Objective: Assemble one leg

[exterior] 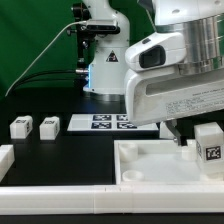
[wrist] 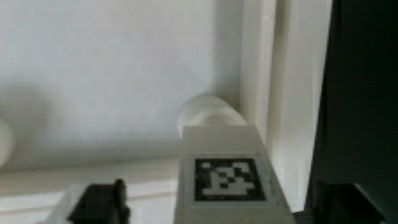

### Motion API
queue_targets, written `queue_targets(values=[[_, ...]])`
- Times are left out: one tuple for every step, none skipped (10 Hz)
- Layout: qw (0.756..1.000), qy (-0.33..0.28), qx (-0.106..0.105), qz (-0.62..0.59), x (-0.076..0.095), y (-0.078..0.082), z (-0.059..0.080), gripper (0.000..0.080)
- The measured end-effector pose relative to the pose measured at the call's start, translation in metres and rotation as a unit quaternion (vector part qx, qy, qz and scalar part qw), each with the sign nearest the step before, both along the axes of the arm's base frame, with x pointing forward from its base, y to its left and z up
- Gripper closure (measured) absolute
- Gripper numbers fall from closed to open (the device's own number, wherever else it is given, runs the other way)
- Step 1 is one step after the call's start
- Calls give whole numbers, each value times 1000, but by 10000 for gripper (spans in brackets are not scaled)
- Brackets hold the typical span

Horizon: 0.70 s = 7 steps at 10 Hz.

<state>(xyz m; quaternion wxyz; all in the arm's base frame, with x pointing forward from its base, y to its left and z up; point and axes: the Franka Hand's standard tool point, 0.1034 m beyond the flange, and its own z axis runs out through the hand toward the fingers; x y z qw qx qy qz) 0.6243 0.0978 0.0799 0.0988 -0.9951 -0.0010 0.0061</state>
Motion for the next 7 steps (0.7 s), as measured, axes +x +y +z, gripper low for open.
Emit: queue_targets(values=[[1000,0,0,0,0,0,0,414],[1000,0,0,0,0,0,0,508],[1000,0,0,1,0,0,0,508],[1000,1,1,-5,0,0,0,508],[1000,5,0,-23,0,0,0,508],[1000,4,0,-20,0,0,0,508],[999,9,2,-45,0,1,0,508]])
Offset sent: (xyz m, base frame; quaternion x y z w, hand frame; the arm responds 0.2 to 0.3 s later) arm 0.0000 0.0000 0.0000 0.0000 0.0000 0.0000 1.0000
